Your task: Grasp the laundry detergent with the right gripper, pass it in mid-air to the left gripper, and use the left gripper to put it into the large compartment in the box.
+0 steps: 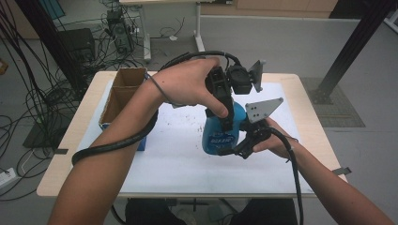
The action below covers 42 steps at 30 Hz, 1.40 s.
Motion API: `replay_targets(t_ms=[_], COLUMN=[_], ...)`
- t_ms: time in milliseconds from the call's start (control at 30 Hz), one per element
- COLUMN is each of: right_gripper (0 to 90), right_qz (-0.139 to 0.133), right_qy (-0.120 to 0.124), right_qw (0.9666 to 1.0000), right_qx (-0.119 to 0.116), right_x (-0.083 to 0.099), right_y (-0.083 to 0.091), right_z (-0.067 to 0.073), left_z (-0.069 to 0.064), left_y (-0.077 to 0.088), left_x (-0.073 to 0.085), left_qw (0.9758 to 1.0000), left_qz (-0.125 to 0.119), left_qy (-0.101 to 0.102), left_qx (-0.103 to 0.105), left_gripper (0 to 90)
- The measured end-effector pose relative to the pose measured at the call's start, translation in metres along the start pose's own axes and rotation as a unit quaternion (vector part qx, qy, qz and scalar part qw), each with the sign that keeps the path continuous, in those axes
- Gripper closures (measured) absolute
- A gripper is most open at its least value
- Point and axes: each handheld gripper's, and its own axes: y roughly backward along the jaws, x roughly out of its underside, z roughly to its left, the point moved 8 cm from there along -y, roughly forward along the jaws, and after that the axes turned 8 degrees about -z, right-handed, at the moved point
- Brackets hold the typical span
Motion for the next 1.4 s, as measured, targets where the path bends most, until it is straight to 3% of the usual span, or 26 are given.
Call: replay_targets(t_ms=[233,400,700,833,1100,1267,1400], right_gripper=[2.4,2.2,1.9,2.9,4.6,4.7,4.7], right_qz=[-0.004,0.002,0.031,0.062,0.147,0.206,0.235], right_qy=[-0.001,-0.004,-0.010,-0.021,-0.023,-0.028,-0.038], right_qw=[0.9998,0.9999,0.9992,0.9976,0.9886,0.9780,0.9708], right_qx=[0.018,0.015,0.022,0.023,0.020,0.021,0.029], right_x=[0.001,0.001,0.003,0.009,0.022,0.029,0.033], right_y=[0.002,0.004,0.010,0.014,0.025,0.041,0.055], right_z=[-0.003,-0.002,-0.005,-0.006,-0.008,-0.009,-0.010], left_z=[0.001,0.002,0.005,0.006,0.008,0.009,0.011], left_y=[0.001,0.001,0.002,0.001,0.002,0.003,0.003], left_x=[0.000,0.001,0.002,0.004,0.009,0.011,0.013], left_qw=[1.0000,0.9999,0.9998,0.9997,0.9994,0.9994,0.9991], left_qz=[0.000,0.001,-0.002,0.001,0.000,0.002,0.000], left_qy=[0.007,0.011,0.020,0.024,0.034,0.036,0.041], left_qx=[-0.002,-0.003,-0.004,-0.003,-0.003,-0.003,-0.004], left_gripper=[37.7,37.6,37.6,37.6,37.6,37.6,37.6])
